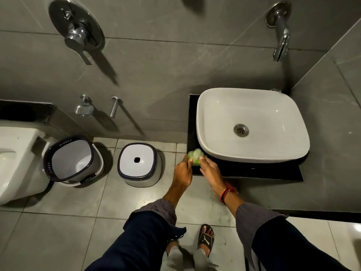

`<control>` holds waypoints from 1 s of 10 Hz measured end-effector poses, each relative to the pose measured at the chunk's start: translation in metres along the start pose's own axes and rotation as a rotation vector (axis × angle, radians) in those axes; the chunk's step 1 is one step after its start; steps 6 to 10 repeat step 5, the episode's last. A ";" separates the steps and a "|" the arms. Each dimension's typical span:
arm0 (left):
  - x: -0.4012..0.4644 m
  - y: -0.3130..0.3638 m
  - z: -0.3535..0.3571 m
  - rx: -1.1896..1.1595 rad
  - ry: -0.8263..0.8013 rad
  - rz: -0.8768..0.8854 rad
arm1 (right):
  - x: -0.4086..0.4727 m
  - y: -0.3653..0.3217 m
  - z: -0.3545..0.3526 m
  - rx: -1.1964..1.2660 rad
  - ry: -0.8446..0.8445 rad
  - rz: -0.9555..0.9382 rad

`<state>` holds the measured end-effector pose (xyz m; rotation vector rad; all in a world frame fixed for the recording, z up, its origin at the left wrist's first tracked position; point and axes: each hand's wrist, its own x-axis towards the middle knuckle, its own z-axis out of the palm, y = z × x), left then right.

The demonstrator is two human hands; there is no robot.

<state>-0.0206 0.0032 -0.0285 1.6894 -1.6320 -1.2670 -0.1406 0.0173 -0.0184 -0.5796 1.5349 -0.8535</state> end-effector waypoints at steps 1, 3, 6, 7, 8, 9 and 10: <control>0.007 0.006 -0.005 -0.023 -0.016 0.024 | 0.008 -0.004 0.001 -0.001 -0.012 -0.020; 0.028 0.010 -0.018 0.022 -0.035 0.002 | 0.019 -0.017 0.008 -0.020 -0.035 -0.065; 0.012 -0.022 -0.025 0.159 -0.112 -0.043 | -0.011 0.011 -0.001 -0.314 0.149 -0.106; 0.012 -0.022 -0.025 0.159 -0.112 -0.043 | -0.011 0.011 -0.001 -0.314 0.149 -0.106; 0.012 -0.022 -0.025 0.159 -0.112 -0.043 | -0.011 0.011 -0.001 -0.314 0.149 -0.106; 0.012 -0.022 -0.025 0.159 -0.112 -0.043 | -0.011 0.011 -0.001 -0.314 0.149 -0.106; 0.012 -0.022 -0.025 0.159 -0.112 -0.043 | -0.011 0.011 -0.001 -0.314 0.149 -0.106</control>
